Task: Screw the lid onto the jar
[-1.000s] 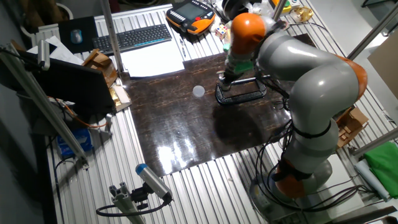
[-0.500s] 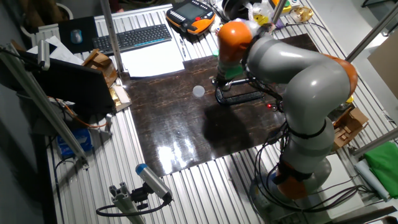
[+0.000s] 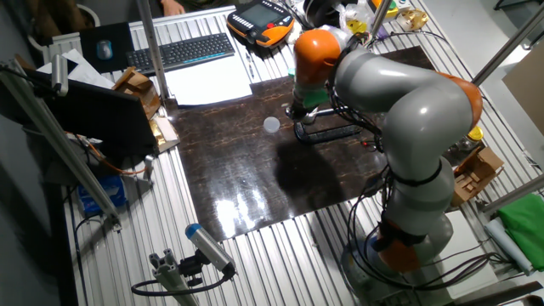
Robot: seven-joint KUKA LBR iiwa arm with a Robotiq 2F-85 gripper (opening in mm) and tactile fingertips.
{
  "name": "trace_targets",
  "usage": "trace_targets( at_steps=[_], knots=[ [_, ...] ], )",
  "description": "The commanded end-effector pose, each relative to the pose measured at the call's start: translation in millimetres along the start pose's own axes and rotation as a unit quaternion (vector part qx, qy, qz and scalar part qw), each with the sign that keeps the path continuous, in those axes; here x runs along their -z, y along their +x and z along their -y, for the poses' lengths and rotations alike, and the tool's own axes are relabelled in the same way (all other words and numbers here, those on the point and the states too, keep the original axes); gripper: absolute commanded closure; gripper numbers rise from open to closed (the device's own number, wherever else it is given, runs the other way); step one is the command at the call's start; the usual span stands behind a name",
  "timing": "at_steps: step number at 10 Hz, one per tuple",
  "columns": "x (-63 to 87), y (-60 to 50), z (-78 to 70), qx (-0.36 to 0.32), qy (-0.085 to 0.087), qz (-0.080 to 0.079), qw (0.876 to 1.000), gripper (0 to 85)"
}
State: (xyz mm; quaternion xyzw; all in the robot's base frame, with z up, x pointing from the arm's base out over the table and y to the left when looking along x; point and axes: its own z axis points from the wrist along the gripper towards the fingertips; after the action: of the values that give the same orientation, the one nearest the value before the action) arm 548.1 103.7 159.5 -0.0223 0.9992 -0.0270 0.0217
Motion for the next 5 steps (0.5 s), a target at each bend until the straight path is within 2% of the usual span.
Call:
trace_targets(
  at_steps=[1, 2, 3, 5],
  knots=[
    [-5.0, -1.3, -1.1, -0.001, -0.004, 0.000, 1.000, 84.3],
    [-16.5, -3.7, -0.7, -0.001, -0.019, 0.004, 1.000, 84.3],
    [-23.7, -3.8, -1.4, 0.006, -0.023, 0.007, 1.000, 83.7],
    [-32.3, -4.1, -1.5, 0.012, -0.014, 0.012, 1.000, 83.7]
  ],
)
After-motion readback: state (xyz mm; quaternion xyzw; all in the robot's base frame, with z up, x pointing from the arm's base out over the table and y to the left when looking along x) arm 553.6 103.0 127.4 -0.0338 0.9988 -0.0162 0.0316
